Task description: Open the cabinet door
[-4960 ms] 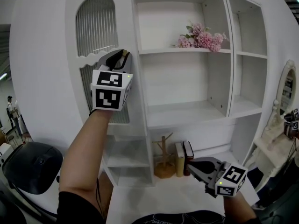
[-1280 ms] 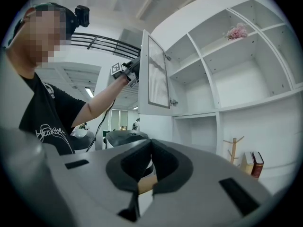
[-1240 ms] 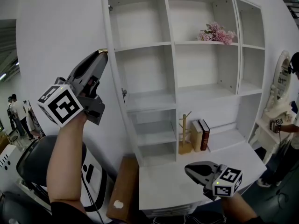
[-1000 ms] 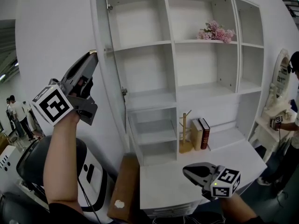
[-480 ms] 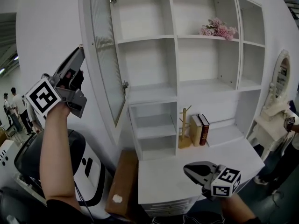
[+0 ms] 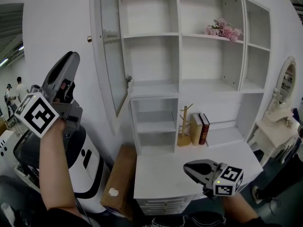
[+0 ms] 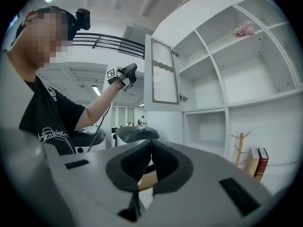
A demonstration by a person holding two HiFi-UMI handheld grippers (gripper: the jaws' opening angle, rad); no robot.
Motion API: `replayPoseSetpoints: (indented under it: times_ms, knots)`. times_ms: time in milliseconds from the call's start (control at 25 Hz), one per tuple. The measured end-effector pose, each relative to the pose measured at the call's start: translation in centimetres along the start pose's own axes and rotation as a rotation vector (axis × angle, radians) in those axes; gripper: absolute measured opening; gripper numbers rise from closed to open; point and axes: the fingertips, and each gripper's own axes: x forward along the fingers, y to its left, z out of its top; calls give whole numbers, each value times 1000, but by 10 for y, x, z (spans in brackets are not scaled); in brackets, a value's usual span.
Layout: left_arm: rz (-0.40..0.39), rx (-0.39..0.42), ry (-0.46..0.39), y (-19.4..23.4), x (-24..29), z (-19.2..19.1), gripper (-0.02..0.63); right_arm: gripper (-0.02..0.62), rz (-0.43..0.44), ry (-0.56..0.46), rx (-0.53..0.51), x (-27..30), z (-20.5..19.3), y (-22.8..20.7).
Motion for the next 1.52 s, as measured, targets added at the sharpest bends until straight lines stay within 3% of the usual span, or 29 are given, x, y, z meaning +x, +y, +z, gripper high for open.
replayPoseSetpoints:
  times_ms: [120, 240, 440, 640, 720, 840, 960, 1200, 1520]
  knots:
    - [-16, 50, -5, -44, -32, -14, 80, 3, 16, -1, 27, -11, -4, 0]
    - [-64, 34, 74, -105, -60, -62, 80, 3, 39, -11, 81, -22, -10, 4]
    - [-94, -86, 385, -184, -102, -171, 78, 3, 75, -26, 69, -42, -9, 26]
    - [-110, -276, 525, -258, -139, -236, 77, 5, 99, -61, 118, -67, -13, 34]
    - [-120, -295, 540, -291, -148, -244, 75, 5, 122, -71, 136, -77, -15, 42]
    - [-121, -245, 561, -333, -160, -244, 73, 3, 145, -94, 124, -94, -16, 57]
    - [-125, -247, 577, -366, -173, -246, 26, 5, 139, -116, 131, -111, -23, 62]
    - [-78, -307, 600, -401, -193, -258, 5, 5, 143, -143, 179, -130, -36, 75]
    - [-84, -359, 602, -433, -206, -248, 5, 5, 163, -143, 216, -155, -49, 99]
